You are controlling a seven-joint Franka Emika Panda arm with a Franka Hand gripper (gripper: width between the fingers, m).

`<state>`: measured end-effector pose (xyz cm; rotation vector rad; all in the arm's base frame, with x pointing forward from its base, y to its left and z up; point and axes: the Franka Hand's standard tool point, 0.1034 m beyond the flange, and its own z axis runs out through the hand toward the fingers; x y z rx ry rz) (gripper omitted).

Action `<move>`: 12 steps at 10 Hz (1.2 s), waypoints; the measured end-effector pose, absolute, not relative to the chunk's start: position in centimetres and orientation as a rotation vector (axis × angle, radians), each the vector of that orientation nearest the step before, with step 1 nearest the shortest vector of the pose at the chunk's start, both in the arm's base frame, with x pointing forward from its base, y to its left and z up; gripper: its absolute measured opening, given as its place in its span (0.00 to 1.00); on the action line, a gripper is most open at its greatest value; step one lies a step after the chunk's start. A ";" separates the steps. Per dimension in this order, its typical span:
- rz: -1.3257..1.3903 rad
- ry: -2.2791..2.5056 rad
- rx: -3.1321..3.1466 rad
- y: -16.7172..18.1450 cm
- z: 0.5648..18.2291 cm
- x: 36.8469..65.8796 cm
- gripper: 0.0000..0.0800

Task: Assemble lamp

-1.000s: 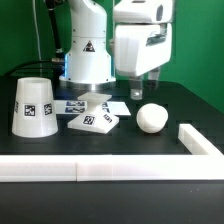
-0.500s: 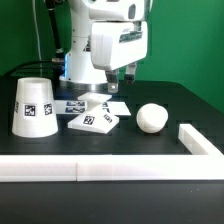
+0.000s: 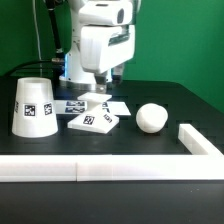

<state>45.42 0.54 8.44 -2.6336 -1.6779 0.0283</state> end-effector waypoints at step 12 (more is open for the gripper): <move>-0.017 -1.742 -2.593 -1.8 5.2 41.7 0.87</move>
Offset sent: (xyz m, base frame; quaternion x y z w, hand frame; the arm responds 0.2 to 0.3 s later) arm -0.0170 -0.0185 -0.0100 -0.0021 0.0147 -0.0148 0.9998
